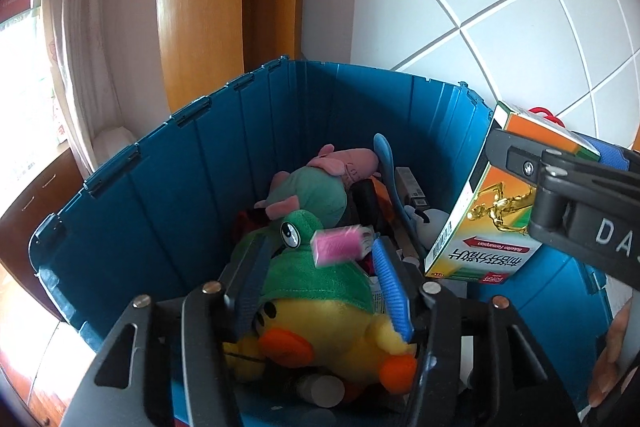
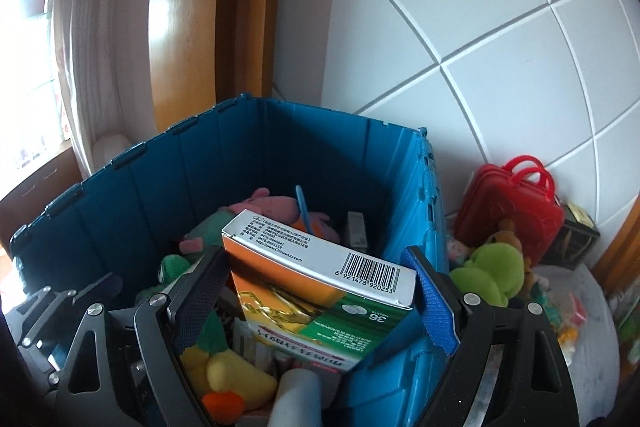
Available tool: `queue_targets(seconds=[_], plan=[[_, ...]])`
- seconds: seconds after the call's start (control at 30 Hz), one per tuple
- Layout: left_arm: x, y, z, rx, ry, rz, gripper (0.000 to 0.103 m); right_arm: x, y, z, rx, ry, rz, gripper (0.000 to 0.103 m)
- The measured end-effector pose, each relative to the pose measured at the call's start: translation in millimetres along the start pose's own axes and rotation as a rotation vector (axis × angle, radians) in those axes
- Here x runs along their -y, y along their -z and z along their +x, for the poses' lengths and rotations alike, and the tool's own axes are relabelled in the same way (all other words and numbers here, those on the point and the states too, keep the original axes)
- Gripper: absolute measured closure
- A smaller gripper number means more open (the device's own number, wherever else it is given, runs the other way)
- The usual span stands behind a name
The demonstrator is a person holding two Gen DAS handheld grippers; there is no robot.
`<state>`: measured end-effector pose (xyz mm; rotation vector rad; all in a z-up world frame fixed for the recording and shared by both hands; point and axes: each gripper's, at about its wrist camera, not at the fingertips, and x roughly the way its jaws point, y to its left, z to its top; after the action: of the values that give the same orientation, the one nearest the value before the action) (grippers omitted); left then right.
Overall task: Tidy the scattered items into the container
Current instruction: 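Open both tools over the crate to drop the medicine boxes, then withdraw both tools from the crate back toward the pile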
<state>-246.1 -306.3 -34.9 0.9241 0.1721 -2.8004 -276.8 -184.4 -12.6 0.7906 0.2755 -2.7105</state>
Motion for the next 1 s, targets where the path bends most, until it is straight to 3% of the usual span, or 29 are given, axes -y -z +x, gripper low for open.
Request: queue_targets(seconds=[0.17, 0.23, 0.33, 0.77, 1.0], plan=[[0.0, 3.3, -6.0, 0.01, 0.01, 0.0, 0.046, 3.1, -0.7, -2.0, 0.009, 0.026, 0.022, 0.01], [-0.2, 4.2, -9.3, 0.017, 0.013, 0.0, 0.037, 5.2, -1.9, -5.6, 0.02, 0.03, 0.035, 0.001], [0.0, 3.9, -13.7, 0.032, 0.018, -0.004, 0.028, 7.4, -3.2, -12.5, 0.036, 0.029, 0.038, 0.0], [22.6, 10.9, -45.1, 0.083, 0.047, -0.004, 0.027, 46.5, 11.7, -72.9, 0.147, 0.012, 0.087, 0.0], [75.7, 10.6, -72.0, 0.138, 0.096, 0.048, 0.027, 98.1, 32.2, -106.7, 0.178, 0.057, 0.139, 0.0]])
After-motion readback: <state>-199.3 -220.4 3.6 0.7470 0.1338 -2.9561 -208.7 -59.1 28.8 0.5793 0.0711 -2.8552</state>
